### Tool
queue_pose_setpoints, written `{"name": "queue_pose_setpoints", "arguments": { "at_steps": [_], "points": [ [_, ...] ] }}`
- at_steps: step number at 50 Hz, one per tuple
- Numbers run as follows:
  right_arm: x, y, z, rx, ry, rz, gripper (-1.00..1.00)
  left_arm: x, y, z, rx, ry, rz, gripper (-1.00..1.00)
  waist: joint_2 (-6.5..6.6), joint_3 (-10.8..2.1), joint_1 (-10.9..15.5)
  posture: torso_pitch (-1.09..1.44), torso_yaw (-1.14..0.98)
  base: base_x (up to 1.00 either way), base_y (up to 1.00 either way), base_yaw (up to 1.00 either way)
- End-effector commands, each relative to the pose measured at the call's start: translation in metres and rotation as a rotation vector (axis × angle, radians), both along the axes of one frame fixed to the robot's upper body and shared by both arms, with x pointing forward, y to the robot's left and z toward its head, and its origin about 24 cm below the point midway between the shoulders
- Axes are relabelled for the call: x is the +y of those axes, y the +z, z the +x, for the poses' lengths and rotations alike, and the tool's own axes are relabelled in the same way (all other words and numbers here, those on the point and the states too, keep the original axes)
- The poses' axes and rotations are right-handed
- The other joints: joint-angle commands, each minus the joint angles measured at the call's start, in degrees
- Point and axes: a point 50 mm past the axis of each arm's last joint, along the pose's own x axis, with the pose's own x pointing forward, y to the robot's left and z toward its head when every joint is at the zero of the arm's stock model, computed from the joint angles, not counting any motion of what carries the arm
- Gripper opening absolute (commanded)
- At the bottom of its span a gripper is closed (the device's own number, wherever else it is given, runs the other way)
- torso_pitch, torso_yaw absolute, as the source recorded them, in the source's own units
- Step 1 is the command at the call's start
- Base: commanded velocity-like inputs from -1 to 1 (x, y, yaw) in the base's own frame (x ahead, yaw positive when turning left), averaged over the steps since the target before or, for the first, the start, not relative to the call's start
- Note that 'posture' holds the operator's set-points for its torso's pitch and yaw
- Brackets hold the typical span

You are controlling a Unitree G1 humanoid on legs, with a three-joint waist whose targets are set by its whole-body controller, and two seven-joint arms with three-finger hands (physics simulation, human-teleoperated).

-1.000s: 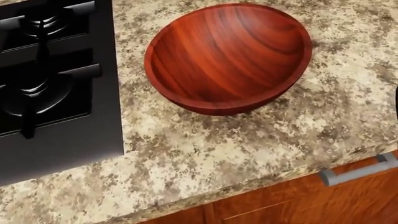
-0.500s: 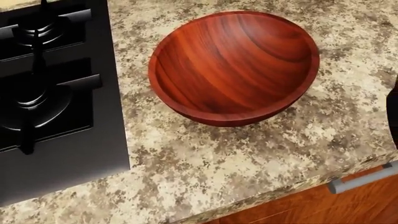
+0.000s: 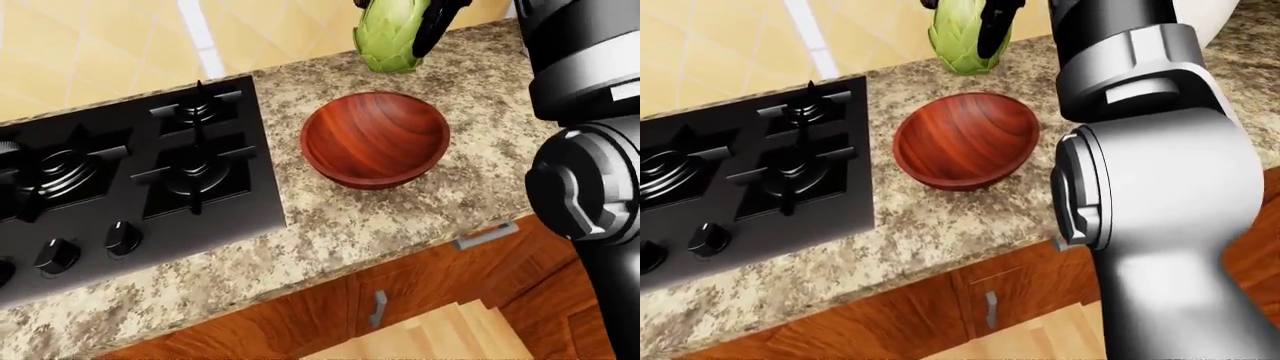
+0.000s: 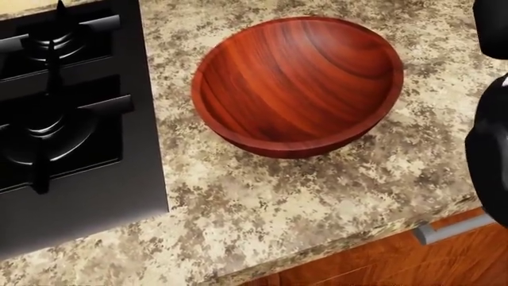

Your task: Pick the artichoke from the pan and place it in the bowl.

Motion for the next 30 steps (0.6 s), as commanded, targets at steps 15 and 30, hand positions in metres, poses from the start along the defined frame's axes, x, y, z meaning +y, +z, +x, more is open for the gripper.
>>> {"name": "queue_pose_setpoints", "arguments": {
  "at_steps": [15, 30],
  "points": [
    [0.012, 0.013, -0.014, -0.089, 0.092, -0.055, -1.0, -0.002, 0.011, -0.007, -0.06, 0.014, 0.039, 1.0, 0.34, -1.96, 0.0, 0.0, 0.0, 0.0, 0.0, 0.0],
    [0.019, -0.004, -0.012, -0.066, 0.125, -0.098, -1.0, -0.002, 0.011, -0.009, -0.062, 0.015, 0.039, 1.0, 0.27, -2.19, 0.0, 0.0, 0.0, 0.0, 0.0, 0.0]
  ]
}}
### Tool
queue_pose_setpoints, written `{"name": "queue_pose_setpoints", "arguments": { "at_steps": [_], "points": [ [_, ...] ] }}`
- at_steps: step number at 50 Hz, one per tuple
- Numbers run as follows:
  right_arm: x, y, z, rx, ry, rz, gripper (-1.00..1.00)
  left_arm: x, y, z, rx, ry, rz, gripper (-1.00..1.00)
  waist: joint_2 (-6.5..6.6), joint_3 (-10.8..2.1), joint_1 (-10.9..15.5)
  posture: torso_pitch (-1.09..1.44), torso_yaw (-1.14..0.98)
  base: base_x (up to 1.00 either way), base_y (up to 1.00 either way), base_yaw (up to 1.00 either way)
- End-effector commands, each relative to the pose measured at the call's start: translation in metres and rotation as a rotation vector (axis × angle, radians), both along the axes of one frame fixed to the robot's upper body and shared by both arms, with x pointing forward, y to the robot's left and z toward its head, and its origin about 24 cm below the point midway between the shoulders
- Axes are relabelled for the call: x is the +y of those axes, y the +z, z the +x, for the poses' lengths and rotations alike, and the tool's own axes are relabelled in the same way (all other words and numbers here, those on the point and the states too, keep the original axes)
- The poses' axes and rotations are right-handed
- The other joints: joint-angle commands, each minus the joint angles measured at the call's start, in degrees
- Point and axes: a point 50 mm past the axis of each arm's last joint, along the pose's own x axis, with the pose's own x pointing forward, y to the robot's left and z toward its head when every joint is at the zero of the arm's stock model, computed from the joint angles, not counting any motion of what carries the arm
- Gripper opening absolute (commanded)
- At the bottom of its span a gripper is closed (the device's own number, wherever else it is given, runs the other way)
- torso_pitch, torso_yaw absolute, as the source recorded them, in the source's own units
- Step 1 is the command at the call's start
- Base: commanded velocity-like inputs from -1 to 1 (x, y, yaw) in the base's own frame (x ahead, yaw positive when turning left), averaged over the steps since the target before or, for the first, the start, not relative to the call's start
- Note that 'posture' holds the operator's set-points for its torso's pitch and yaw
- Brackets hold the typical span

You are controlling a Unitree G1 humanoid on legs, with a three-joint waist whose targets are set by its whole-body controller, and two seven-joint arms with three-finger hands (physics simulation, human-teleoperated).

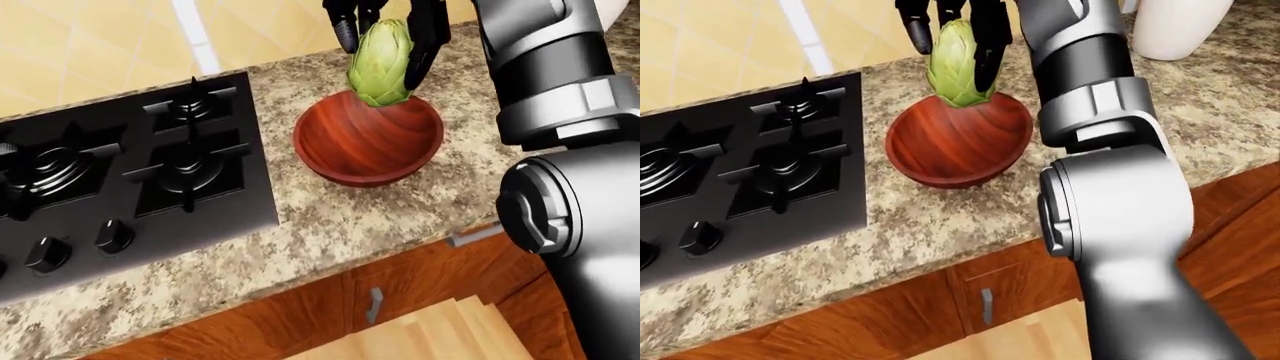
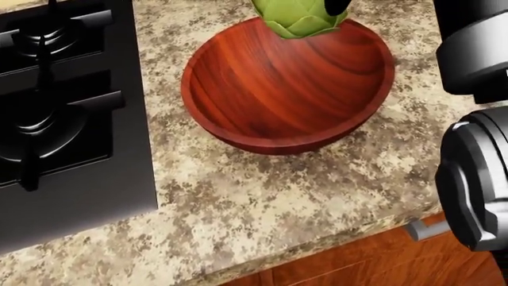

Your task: Pick the artichoke from the pan and place it in the bowl.

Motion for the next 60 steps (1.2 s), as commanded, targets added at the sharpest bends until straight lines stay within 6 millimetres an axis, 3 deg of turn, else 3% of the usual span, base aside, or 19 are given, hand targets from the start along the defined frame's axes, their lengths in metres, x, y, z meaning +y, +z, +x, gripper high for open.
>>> {"name": "queue_pose_setpoints", "arguments": {
  "at_steps": [1, 49, 60],
  "points": [
    [0.004, 0.027, -0.014, -0.104, 0.035, 0.033, -1.0, -0.002, 0.011, -0.007, -0.061, 0.015, 0.038, 1.0, 0.18, -1.76, 0.0, 0.0, 0.0, 0.0, 0.0, 0.0],
    [0.014, -0.027, -0.016, -0.015, 0.097, -0.041, -0.98, -0.002, 0.011, -0.008, -0.062, 0.018, 0.039, 1.0, -0.14, -1.98, 0.1, 0.0, 0.0, 0.0, 0.0, 0.0],
    [0.013, -0.034, -0.021, 0.007, 0.105, -0.047, -0.76, -0.002, 0.01, -0.008, -0.061, 0.019, 0.039, 1.0, -0.17, -2.09, 0.1, 0.0, 0.0, 0.0, 0.0, 0.0]
  ]
}}
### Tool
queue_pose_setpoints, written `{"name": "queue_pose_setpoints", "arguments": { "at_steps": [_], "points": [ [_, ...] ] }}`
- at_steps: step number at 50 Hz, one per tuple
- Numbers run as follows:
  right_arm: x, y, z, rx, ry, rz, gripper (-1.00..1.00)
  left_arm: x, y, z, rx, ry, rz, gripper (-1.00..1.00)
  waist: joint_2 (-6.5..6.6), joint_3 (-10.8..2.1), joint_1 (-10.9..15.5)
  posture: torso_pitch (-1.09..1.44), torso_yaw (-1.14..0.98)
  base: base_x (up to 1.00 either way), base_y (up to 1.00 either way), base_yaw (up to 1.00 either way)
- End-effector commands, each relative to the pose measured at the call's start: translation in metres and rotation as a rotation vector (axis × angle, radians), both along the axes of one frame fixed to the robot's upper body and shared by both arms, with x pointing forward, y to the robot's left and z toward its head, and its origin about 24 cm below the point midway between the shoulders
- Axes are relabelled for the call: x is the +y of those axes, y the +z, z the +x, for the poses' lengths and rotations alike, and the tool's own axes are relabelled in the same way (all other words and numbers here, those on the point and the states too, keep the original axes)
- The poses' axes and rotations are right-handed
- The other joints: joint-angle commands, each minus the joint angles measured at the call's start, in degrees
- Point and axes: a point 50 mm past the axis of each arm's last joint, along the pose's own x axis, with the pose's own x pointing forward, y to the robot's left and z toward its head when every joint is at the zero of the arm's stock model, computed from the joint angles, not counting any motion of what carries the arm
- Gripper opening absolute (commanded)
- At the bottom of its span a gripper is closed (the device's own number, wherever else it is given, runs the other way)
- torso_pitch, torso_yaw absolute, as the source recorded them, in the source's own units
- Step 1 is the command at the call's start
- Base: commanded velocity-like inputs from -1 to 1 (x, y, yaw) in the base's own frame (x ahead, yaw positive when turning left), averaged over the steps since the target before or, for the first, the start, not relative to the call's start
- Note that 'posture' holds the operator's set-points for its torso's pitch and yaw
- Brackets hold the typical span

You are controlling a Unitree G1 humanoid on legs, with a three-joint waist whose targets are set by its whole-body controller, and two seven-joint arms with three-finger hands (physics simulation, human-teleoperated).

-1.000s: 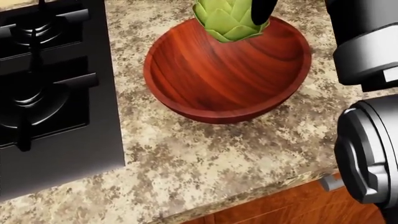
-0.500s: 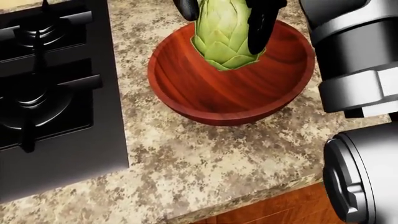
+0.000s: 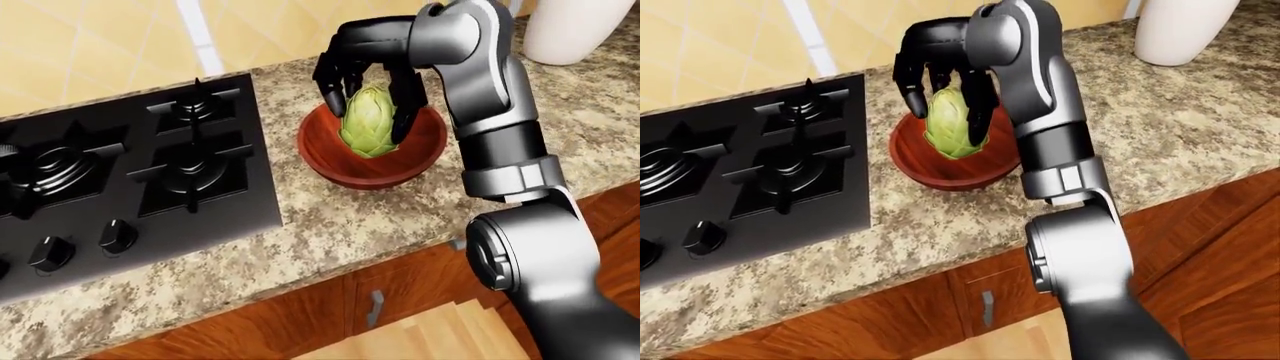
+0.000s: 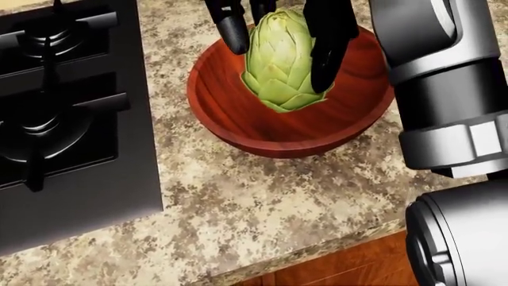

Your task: Pick the artichoke from the pan and place it in the bowl.

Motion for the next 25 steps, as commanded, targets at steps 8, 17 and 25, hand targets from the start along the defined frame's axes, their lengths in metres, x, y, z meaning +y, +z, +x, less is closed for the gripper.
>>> {"name": "queue_pose_setpoints", "arguments": {
  "at_steps": [8, 17, 25],
  "points": [
    [0.0009, 0.0259, -0.0125, -0.097, 0.024, 0.019, -0.5, -0.0018, 0.0115, -0.0077, -0.061, 0.015, 0.039, 1.0, 0.27, -1.74, 0.0, 0.0, 0.0, 0.0, 0.0, 0.0],
    [-0.0047, 0.0271, -0.0155, -0.063, 0.016, -0.011, -0.56, -0.0019, 0.012, -0.0077, -0.061, 0.015, 0.039, 1.0, 0.21, -1.73, -0.1, 0.0, 0.0, 0.0, 0.0, 0.0],
    [-0.0074, 0.0183, -0.0181, -0.036, 0.018, -0.008, -0.47, -0.0018, 0.0124, -0.0079, -0.062, 0.015, 0.039, 1.0, 0.15, -1.73, -0.1, 0.0, 0.0, 0.0, 0.0, 0.0]
  ]
}}
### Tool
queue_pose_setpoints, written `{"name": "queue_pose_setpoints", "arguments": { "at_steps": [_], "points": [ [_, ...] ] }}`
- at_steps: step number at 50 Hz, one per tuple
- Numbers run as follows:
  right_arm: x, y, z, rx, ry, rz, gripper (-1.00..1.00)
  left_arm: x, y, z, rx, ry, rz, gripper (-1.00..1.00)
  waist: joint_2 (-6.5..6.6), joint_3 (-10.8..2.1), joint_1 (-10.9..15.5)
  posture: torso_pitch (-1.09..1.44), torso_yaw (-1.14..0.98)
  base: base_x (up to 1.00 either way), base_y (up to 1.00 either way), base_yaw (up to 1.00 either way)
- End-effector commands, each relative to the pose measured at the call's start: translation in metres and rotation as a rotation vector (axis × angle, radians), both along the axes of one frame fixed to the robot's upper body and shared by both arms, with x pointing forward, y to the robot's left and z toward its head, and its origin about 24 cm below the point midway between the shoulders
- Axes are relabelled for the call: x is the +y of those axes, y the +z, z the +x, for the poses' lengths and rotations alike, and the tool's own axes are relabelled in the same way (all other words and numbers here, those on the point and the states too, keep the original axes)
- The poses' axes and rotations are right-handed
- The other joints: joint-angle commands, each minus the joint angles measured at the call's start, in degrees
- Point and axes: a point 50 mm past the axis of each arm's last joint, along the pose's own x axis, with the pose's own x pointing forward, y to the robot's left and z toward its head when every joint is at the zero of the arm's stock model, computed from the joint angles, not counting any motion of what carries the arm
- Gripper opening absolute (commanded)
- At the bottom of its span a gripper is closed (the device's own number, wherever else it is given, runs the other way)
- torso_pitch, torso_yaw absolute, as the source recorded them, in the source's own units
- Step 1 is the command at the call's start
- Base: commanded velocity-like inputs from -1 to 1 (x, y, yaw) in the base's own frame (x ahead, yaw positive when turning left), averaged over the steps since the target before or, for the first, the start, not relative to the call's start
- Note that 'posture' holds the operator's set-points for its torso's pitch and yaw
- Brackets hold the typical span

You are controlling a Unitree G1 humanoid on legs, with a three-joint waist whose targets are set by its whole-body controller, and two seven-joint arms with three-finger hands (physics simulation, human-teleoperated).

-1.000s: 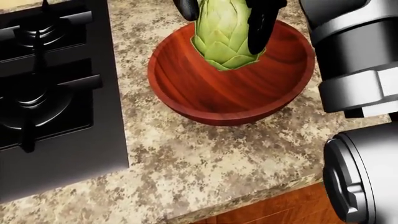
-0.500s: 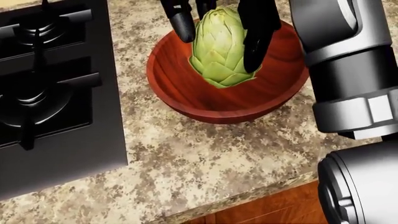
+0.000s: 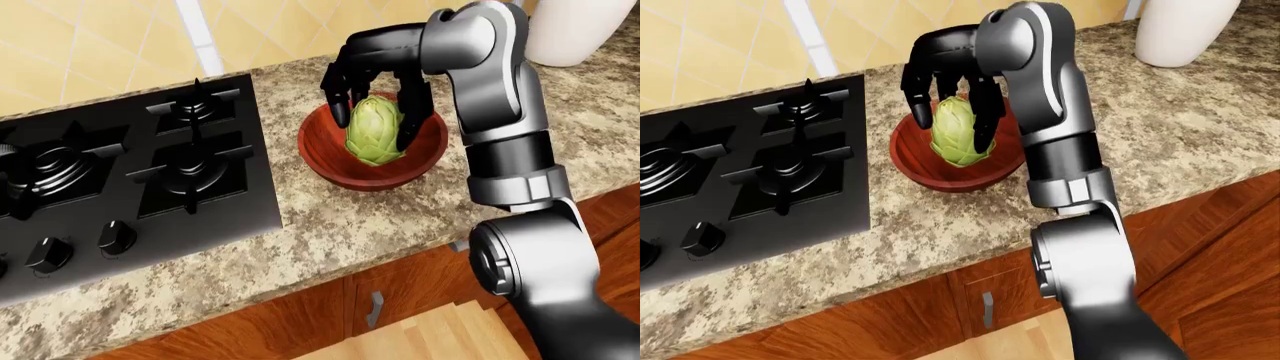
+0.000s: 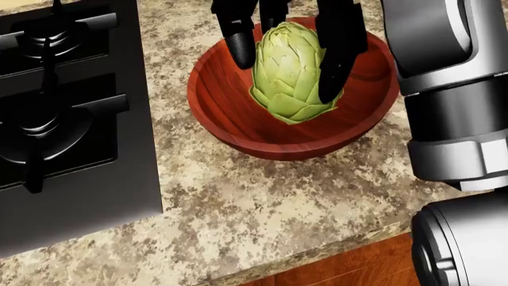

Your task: Pick the artichoke from the pan and place it in the bowl.

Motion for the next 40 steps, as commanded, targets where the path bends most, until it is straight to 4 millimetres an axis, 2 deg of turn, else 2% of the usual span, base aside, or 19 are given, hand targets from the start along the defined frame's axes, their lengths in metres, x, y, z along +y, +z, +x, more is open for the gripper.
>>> {"name": "queue_pose_setpoints", "arguments": {
  "at_steps": [1, 3, 7, 9, 13, 16, 26, 35, 40],
  "points": [
    [0.002, 0.022, -0.01, -0.081, 0.022, 0.042, -0.44, -0.002, 0.011, -0.007, -0.061, 0.015, 0.038, 1.0, 0.29, -1.6, 0.0, 0.0, 0.0, 0.0, 0.0, 0.0],
    [0.001, 0.021, -0.009, -0.08, 0.021, 0.042, -0.28, -0.002, 0.011, -0.007, -0.06, 0.014, 0.037, 1.0, 0.3, -1.64, 0.0, 0.0, 0.0, 0.0, 0.0, 0.0],
    [0.0, 0.019, -0.009, -0.076, 0.017, 0.041, -0.19, -0.002, 0.011, -0.007, -0.06, 0.015, 0.037, 1.0, 0.34, -1.65, 0.0, 0.0, 0.0, 0.0, 0.0, 0.0],
    [-0.001, 0.019, -0.009, -0.076, 0.016, 0.042, -0.07, -0.002, 0.012, -0.007, -0.061, 0.015, 0.037, 1.0, 0.35, -1.65, 0.0, 0.0, 0.0, 0.0, 0.0, 0.0],
    [-0.002, 0.018, -0.008, -0.076, 0.013, 0.042, -0.01, -0.002, 0.012, -0.007, -0.061, 0.015, 0.038, 1.0, 0.37, -1.63, -0.1, 0.0, 0.0, 0.0, 0.0, 0.0],
    [-0.003, 0.017, -0.008, -0.075, 0.011, 0.039, 0.15, -0.002, 0.011, -0.007, -0.06, 0.015, 0.039, 1.0, 0.35, -1.63, -0.1, 0.0, 0.0, 0.0, 0.0, 0.0],
    [-0.004, 0.017, -0.008, -0.073, 0.012, 0.038, 0.16, -0.002, 0.011, -0.007, -0.059, 0.016, 0.038, 1.0, 0.27, -1.71, 0.0, 0.0, 0.0, 0.0, 0.0, 0.0],
    [-0.003, 0.035, -0.008, -0.097, 0.012, 0.047, 0.15, -0.002, 0.011, -0.008, -0.06, 0.016, 0.039, 1.0, 0.37, -1.66, 0.0, 0.0, 0.0, 0.0, 0.0, 0.0],
    [-0.003, 0.049, -0.009, -0.114, 0.013, 0.053, 0.26, -0.002, 0.012, -0.008, -0.061, 0.015, 0.038, 1.0, 0.45, -1.6, -0.1, 0.0, 0.0, 0.0, 0.0, 0.0]
  ]
}}
